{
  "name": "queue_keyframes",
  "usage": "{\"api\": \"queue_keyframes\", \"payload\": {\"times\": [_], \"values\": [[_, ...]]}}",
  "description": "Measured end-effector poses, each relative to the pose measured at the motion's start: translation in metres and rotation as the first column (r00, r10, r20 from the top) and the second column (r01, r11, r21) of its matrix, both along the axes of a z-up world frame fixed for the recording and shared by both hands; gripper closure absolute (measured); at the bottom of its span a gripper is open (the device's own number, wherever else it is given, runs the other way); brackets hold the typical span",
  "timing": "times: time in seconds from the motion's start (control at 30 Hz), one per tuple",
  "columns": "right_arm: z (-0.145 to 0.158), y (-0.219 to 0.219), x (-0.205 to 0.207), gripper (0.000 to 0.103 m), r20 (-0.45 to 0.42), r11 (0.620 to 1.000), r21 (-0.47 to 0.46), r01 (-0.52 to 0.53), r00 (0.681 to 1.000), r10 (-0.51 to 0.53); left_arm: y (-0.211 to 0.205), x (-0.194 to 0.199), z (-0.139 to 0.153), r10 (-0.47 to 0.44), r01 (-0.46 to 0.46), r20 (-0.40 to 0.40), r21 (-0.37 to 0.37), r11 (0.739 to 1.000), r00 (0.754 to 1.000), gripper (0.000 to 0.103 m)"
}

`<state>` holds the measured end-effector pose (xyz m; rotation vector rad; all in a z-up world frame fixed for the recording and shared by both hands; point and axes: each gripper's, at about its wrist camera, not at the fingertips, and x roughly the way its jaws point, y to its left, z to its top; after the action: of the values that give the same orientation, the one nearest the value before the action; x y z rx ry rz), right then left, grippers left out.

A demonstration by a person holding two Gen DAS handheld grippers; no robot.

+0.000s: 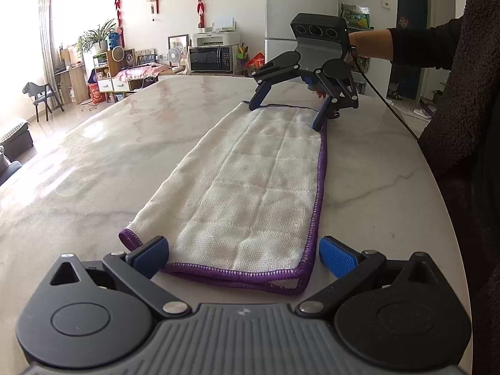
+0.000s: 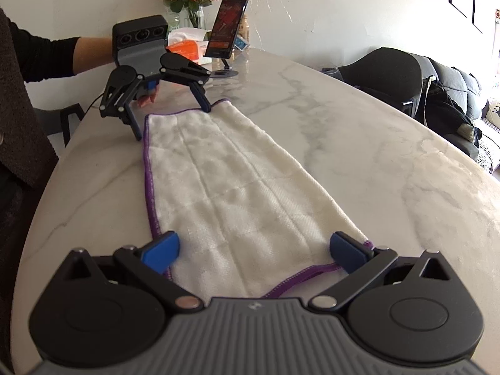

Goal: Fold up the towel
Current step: 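Lift both tools away from the folded towel, then grasp the strip's purple end with the right tool while the left tool grasps it too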

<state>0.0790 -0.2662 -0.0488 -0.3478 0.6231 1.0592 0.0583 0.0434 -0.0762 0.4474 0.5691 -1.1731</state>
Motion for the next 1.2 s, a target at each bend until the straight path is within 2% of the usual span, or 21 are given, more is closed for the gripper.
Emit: {"api": "queue_keyframes", "payload": {"times": [0.13,0.3,0.43,0.6,0.73,0.83,0.97,1.07,1.2], "values": [[0.005,0.014,-0.002,0.000,-0.018,0.995,-0.053,0.090,0.996,-0.091,-0.002,0.001,0.001,0.023,-0.023,-0.001,-0.001,1.000,1.000,0.001],[0.008,0.027,-0.009,0.000,-0.034,0.978,-0.088,0.190,0.981,-0.193,-0.011,-0.010,0.003,0.119,-0.119,0.004,0.004,0.993,0.993,0.001],[0.005,0.030,-0.016,0.000,-0.035,0.970,-0.054,0.238,0.970,-0.240,-0.017,-0.015,0.007,0.154,-0.154,0.005,0.025,0.988,0.988,0.001],[0.006,0.034,-0.019,0.000,-0.021,0.969,-0.066,0.236,0.971,-0.238,-0.019,-0.018,0.010,0.241,-0.242,0.049,0.012,0.970,0.969,0.001],[0.023,0.035,-0.019,0.000,-0.013,0.970,-0.026,0.243,0.970,-0.244,-0.016,-0.020,0.014,0.321,-0.321,0.028,-0.005,0.947,0.947,0.001],[0.040,0.042,-0.015,0.000,-0.013,0.976,-0.002,0.219,0.976,-0.219,-0.009,-0.021,0.027,0.427,-0.428,-0.020,-0.059,0.902,0.904,0.001],[0.055,0.061,-0.008,0.000,0.004,0.987,-0.001,0.158,0.987,-0.158,0.002,-0.025,0.043,0.533,-0.543,-0.109,-0.131,0.829,0.839,0.001],[0.059,0.081,-0.001,0.000,0.001,0.995,-0.037,0.094,0.996,-0.094,0.005,-0.030,0.052,0.611,-0.623,-0.125,-0.109,0.775,0.782,0.001],[0.061,0.112,0.011,0.000,-0.036,0.998,-0.057,-0.011,0.999,0.009,0.014,-0.042,0.057,0.683,-0.693,-0.120,-0.066,0.718,0.720,0.001]]}}
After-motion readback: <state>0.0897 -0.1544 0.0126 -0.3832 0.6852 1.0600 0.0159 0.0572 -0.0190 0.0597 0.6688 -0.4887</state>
